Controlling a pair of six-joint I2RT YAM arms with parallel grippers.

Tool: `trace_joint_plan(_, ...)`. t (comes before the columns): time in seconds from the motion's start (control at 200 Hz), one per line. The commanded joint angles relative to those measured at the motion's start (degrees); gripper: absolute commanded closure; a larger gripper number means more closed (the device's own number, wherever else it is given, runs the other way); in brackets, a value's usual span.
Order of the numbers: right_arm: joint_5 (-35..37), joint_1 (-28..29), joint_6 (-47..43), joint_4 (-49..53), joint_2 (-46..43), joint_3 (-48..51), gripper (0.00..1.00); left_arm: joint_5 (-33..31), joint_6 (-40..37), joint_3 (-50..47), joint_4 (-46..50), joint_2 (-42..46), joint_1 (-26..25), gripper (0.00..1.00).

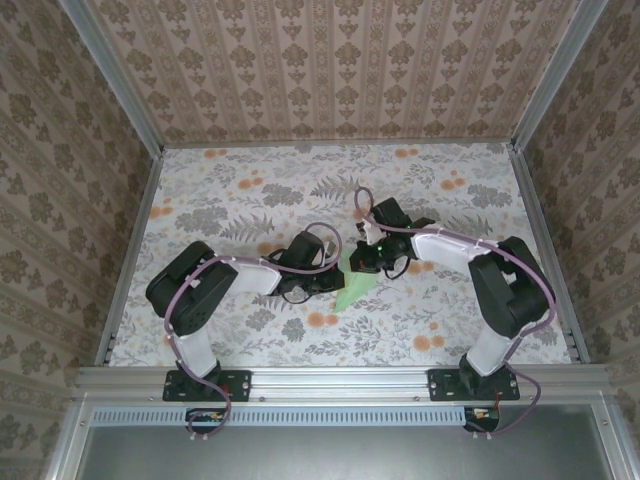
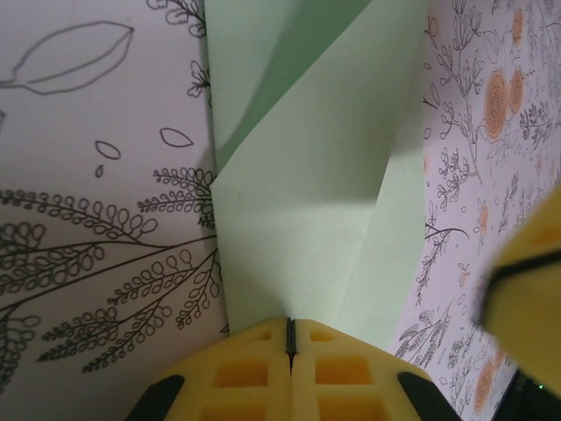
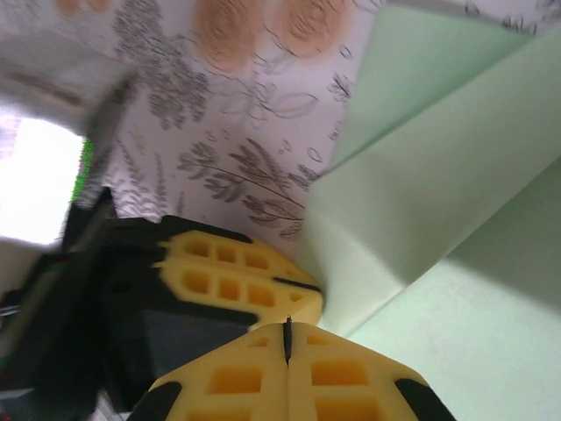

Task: Fold a paper plane with a square sheet of paper (pick it up from the middle)
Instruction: Fourth fold the wing at the center of the table.

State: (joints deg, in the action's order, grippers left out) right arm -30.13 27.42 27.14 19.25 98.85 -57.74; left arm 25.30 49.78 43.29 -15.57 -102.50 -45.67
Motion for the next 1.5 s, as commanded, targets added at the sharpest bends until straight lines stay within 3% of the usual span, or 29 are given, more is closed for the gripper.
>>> trace_joint_plan(0.0,-2.9,0.3,-0.8,-2.4,2.8,0.5,1.00,-1.7,0.3,-1.2,8.8,-3.2,-0.4,1.00)
trace_joint_plan(0.305,-1.1,-0.5,-2.8,-3.6,8.4,0.3,1.00,-1.8,-0.7,-1.1,11.7,-3.1,-0.5,1.00)
trace_joint_plan(0.515,0.6,-4.5,-2.1,-6.3,9.3,1.7,1.00,-1.7,-1.7,-2.0,14.8,-3.7,-0.5,1.00)
trace_joint_plan(0.75,0.7,-8.3,1.1,-10.9,6.9,2.5,1.00,-1.3,-2.0,-2.9,14.4,-3.9,-0.2,1.00)
trace_joint_plan(0.985,-2.2,-5.8,3.3,-17.7,-0.1,6.6,1.00,-1.4,-2.8,-2.5,14.3,-3.2,0.0,1.00)
trace_joint_plan(1.265,-4.9,-2.6,3.7,-18.0,7.6,4.5,1.00,-1.2,-3.2,-2.6,14.6,-3.0,0.0,1.00)
trace_joint_plan(1.495,-2.1,-7.9,3.8,-18.3,11.0,2.7,1.00,-1.2,-2.8,-3.5,14.5,-2.8,0.0,1.00)
